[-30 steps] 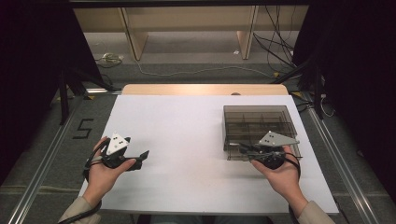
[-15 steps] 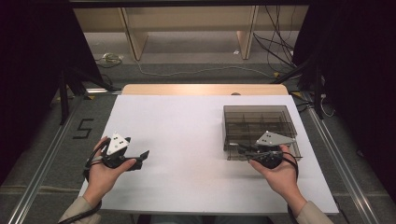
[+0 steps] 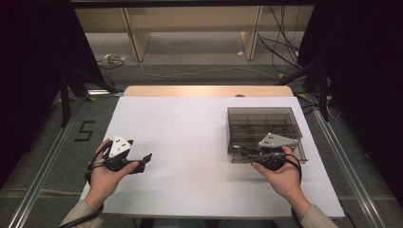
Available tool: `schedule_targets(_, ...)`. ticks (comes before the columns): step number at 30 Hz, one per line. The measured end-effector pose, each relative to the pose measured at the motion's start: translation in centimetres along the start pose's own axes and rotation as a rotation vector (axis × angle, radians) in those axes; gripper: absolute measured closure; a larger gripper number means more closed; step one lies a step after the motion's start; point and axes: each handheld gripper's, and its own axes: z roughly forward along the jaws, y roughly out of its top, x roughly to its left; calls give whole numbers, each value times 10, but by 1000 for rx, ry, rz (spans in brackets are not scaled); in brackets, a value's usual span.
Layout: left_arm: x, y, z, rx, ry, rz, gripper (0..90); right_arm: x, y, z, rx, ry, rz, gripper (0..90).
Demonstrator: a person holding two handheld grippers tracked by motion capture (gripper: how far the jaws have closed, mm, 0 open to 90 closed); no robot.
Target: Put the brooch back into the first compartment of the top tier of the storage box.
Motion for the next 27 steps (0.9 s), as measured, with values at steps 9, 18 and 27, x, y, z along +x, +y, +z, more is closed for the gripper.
schedule_targets(9,0,0,0,1,-1,1,150,-1,0,3,16,-2,7,802)
schedule_targets(18,0,0,0,2,-1,2,150,-2,0,3,21,-14,10,793)
schedule_targets(27,0,0,1,1,-1,1,150,-2,0,3,12,-21,21,745)
